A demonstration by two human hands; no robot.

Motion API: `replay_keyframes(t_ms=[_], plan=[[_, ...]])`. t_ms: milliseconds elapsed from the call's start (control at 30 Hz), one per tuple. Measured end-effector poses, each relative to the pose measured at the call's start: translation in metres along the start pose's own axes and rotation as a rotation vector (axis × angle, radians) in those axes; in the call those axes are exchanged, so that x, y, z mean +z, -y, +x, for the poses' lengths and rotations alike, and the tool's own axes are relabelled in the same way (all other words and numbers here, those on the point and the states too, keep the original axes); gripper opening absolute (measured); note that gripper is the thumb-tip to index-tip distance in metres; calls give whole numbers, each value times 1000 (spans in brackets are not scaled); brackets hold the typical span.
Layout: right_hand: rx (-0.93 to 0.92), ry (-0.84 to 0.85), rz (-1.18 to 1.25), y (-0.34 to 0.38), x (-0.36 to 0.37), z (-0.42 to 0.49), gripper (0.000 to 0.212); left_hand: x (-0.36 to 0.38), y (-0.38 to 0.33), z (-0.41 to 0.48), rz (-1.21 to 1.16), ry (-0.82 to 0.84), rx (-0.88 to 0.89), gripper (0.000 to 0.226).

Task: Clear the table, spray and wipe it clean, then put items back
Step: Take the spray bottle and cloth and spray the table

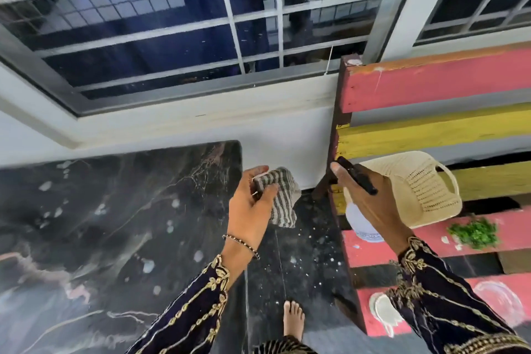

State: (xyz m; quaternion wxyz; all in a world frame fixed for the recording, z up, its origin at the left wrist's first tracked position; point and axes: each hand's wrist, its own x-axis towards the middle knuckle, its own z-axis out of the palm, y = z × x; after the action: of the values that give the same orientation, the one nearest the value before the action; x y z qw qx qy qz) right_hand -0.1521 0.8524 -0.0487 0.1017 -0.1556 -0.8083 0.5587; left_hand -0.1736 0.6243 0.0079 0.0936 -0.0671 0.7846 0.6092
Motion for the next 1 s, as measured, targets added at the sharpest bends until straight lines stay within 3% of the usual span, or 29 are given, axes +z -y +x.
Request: replay_keyframes(t_ms=[200,333,433,667,1000], plan=[[-59,-38,-348,-67,-42,41,20,26,5,15,56,40,28,19],[-57,-79,-594,-123,-57,60,46,35,17,22,85,62,34,18],[38,-84,-604,-153,-57,66,59,39,24,25,100,69,20,20],[190,-124,-541,-194,-26,56,57,46,42,32,83,67,-46,23],[303,-216,-442,-186,-17,26,43,33,54,28,98,75,-65,28]])
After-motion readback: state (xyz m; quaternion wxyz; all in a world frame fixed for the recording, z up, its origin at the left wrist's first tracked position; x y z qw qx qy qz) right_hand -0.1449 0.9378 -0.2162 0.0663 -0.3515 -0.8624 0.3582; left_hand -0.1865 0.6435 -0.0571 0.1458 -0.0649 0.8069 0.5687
